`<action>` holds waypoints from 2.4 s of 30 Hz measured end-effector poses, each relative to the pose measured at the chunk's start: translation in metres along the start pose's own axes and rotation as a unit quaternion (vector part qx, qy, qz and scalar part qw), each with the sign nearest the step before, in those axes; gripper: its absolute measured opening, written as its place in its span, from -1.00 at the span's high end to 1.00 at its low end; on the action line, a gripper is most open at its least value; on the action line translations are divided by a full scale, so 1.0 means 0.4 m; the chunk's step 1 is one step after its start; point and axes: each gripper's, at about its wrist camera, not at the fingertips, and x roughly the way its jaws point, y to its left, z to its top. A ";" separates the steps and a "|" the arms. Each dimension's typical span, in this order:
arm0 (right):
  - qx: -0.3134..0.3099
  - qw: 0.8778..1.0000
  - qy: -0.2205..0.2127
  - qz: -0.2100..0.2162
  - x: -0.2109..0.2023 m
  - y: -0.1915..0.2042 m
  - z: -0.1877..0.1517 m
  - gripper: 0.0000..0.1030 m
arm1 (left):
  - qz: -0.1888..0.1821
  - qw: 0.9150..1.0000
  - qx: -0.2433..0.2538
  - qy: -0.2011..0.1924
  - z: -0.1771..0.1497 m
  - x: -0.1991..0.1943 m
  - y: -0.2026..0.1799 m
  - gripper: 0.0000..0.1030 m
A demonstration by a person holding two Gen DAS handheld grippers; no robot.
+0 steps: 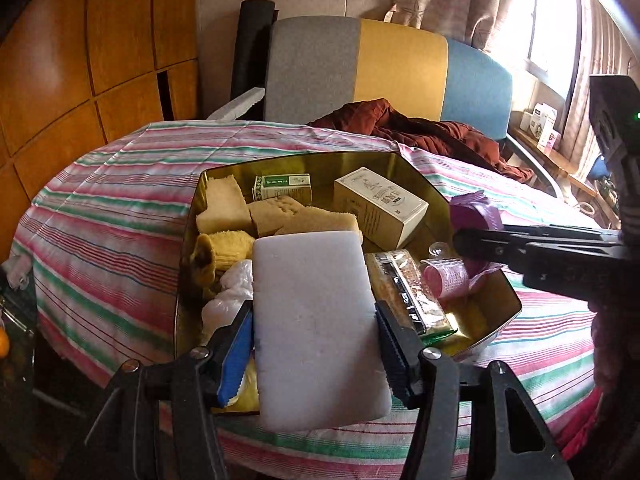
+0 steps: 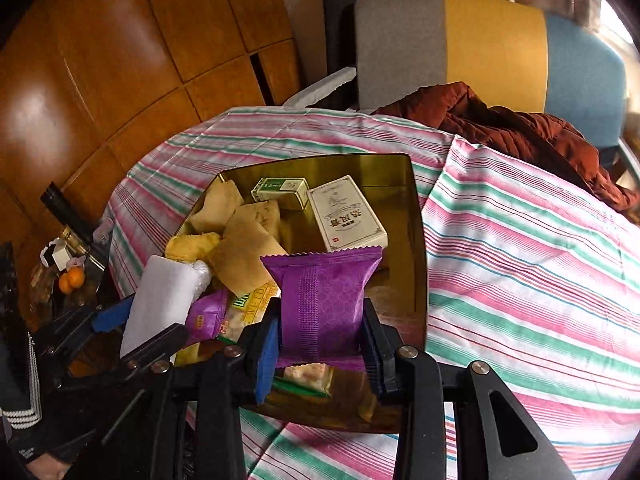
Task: Organize objects
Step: 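Lower the soap into the gold tray with left while right lowers the purple packet in, then open both grippers and lift them away from the tray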
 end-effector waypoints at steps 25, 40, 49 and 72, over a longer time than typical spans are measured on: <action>0.043 0.998 0.025 -0.034 0.034 -0.037 -0.054 0.04 | -0.055 0.997 -0.017 0.041 -0.014 0.096 -0.005 -0.18; 0.041 0.998 0.020 -0.034 0.022 -0.033 -0.081 -0.14 | -0.043 0.998 -0.045 0.022 0.022 0.053 0.058 -0.18; 0.031 0.999 0.017 -0.035 0.012 -0.007 -0.101 -0.28 | -0.026 0.999 -0.046 0.005 -0.004 -0.033 0.121 -0.13; 0.005 0.998 0.008 -0.058 0.007 0.034 -0.114 -0.51 | 0.002 0.999 -0.020 0.045 -0.046 0.045 0.048 0.01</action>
